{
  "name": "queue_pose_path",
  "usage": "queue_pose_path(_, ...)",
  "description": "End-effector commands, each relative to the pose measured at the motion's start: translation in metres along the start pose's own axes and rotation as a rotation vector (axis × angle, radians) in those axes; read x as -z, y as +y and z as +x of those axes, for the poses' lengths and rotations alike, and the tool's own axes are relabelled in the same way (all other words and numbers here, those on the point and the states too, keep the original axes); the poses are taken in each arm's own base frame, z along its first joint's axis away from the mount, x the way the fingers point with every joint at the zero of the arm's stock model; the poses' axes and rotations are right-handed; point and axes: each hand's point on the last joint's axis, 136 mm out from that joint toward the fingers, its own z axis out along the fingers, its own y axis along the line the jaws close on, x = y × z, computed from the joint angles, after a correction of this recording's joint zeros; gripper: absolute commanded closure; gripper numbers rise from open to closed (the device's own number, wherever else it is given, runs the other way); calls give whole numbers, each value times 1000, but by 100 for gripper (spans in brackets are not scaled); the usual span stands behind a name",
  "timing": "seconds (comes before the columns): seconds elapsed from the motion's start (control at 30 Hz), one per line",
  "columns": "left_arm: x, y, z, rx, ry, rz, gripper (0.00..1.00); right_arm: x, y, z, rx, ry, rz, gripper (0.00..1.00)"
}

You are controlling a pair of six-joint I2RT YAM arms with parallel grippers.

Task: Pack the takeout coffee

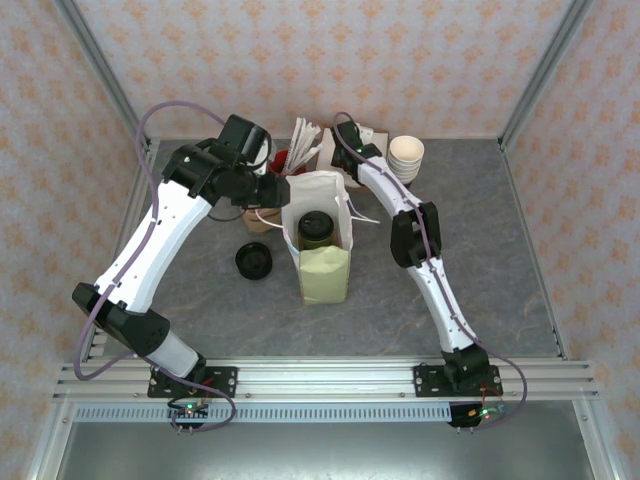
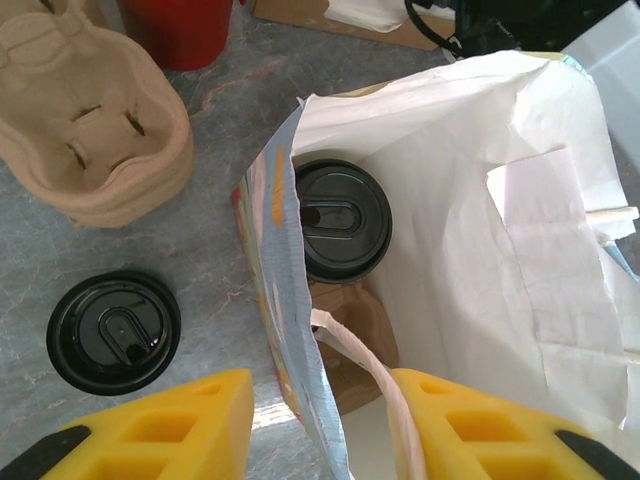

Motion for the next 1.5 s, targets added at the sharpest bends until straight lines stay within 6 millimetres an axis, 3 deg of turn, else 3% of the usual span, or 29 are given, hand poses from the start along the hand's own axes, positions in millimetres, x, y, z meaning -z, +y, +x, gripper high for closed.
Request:
queue_pose_path(0.0, 3, 1, -9, -17, -40, -2, 59, -2, -4, -10, -13, -37, 19, 16)
queue_pose_path(0.7, 14, 1, -15, -35, -97, 2, 59, -8, -15, -4, -58, 5, 22, 27)
queue_pose_path(1.03, 19, 0, -15, -35, -102, 6, 59, -5, -11, -3, -63, 23, -2, 61)
queue_pose_path(1.23, 21, -1, -15, -34, -103, 10, 58, 8, -4, -21, -84, -10, -38, 67)
queue_pose_path(1.47, 27, -4, -20, -26, -112, 18, 58, 43, 6, -58, -130, -80, -105, 80)
